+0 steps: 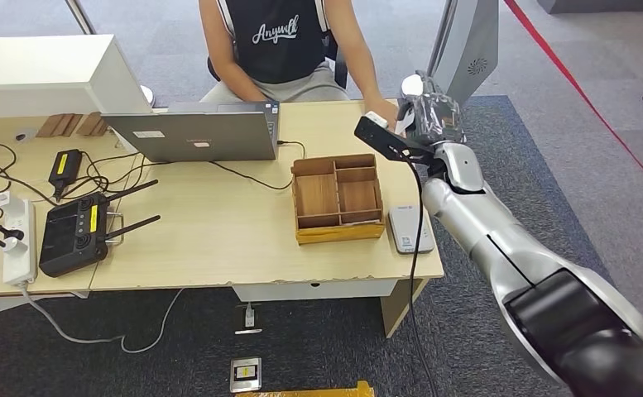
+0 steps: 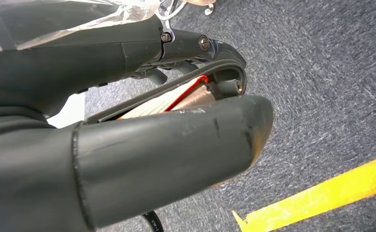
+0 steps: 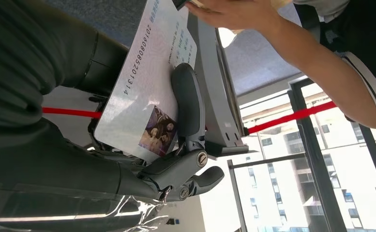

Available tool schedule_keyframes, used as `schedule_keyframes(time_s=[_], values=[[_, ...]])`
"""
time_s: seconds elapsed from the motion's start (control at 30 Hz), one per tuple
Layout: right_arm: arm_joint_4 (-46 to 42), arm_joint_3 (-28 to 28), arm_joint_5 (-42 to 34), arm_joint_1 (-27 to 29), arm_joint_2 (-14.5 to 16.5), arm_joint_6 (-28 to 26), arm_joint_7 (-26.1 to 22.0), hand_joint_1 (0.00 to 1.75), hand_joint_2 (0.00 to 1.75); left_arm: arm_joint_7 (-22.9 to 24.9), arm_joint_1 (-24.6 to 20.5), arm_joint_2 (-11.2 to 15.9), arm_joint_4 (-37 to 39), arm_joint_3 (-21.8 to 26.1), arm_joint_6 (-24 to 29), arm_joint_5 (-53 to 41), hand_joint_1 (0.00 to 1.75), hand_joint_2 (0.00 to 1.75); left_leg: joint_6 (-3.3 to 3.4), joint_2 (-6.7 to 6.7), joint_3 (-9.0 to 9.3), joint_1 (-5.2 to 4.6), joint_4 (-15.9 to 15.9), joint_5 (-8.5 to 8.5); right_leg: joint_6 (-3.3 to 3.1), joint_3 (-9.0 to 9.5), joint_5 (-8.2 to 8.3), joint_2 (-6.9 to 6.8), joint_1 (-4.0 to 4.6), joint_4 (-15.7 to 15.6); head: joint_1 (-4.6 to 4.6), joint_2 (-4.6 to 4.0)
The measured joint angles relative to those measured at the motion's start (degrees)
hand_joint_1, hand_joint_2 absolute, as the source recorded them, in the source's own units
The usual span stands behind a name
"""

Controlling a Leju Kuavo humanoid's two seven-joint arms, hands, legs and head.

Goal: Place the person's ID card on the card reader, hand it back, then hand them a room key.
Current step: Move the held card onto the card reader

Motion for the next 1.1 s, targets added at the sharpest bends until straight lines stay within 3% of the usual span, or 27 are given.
schedule_keyframes(time_s=[0.5,1.1], values=[[0.0,-0.3,-2.6,6.7,-4.3,1.9,1.0,1.75,1.75,0.9,0.1,0.0,0.0,0.0,0.6,2.3,0.0,0.0,0.02,0.0,0.0,-0.01,0.0,-0.03,0.0,0.0,0.0,0.01,-0.01,0.0,-0.01,0.0],[0.1,-1.6,-4.7,10.3,-5.8,2.5,0.4,1.75,1.75,1.9,0.1,-0.1,0.0,0.2,1.6,3.8,0.0,0.0,0.02,0.02,0.0,-0.01,0.0,-0.03,0.0,0.01,0.0,0.01,-0.01,0.0,0.0,0.0]])
